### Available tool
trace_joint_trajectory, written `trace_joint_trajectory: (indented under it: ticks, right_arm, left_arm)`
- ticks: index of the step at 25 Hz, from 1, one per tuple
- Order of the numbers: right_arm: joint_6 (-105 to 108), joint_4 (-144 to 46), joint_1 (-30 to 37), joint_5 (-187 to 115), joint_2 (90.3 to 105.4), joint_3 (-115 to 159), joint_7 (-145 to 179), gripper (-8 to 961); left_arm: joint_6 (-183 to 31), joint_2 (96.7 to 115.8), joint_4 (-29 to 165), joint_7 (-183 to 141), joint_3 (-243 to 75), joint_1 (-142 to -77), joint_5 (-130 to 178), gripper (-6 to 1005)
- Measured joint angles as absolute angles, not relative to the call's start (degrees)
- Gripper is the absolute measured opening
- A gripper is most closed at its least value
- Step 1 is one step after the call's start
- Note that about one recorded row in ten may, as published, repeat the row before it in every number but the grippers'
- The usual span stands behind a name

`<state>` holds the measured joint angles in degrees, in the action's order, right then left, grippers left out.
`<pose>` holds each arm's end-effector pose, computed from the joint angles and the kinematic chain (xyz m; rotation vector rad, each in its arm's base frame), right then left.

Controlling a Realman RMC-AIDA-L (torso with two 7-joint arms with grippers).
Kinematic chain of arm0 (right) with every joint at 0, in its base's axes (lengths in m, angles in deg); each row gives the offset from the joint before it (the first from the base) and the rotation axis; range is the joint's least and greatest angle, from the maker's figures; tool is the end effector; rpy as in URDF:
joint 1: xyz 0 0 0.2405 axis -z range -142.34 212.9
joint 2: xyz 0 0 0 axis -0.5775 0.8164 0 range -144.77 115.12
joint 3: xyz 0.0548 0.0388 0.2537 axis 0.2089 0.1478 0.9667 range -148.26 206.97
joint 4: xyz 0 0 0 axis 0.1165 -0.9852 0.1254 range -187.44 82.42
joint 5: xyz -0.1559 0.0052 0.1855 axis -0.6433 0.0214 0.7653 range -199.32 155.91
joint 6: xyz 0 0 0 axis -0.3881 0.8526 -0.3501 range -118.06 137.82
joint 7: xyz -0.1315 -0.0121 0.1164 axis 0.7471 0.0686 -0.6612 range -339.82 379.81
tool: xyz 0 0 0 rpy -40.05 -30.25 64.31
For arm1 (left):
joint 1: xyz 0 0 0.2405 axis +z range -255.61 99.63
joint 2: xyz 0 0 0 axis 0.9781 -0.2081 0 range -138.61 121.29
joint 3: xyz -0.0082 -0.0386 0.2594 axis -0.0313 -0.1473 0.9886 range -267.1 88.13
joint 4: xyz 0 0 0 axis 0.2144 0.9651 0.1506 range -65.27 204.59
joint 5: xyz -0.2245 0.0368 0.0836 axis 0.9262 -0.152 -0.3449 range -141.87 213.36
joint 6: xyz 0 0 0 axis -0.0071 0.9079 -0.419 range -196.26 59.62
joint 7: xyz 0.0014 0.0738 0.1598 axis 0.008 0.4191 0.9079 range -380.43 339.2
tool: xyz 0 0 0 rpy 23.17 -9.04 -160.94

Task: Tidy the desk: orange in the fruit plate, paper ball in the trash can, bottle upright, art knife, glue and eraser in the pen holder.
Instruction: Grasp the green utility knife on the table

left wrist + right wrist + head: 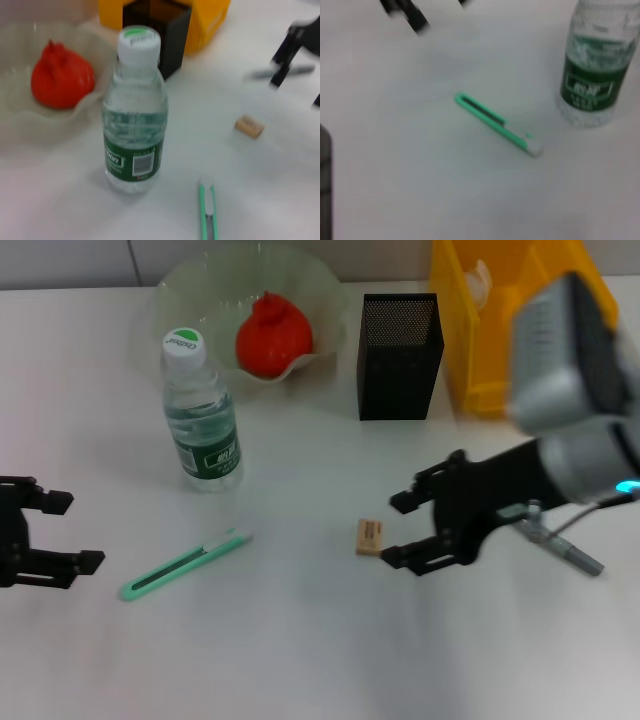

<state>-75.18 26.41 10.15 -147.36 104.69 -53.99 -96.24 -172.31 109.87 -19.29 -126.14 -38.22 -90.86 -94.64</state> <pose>0.1684 0.3529 -0.0623 -3.0017 0.3630 -0.0913 -0.2805 0.3058 0.0801 -2.7338 -0.6473 0.0869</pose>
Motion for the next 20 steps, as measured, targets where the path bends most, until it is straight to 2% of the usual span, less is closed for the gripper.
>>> trace_joint_trajectory:
  ticks: [6,20]
  right_arm:
    - [-81.1,26.0,14.6,-143.3,104.52,-44.2,-85.3,649]
    - [-93.5,30.6,12.8,-143.2,104.17,-31.2,-83.4,650]
  left_arm:
    - [-170.4,109.84,-22.1,-135.0,-28.8,-94.1,-103.1,799]
    - [-169.8,109.94,-22.7,-156.8,-8.2,-104.4,-117.4,798]
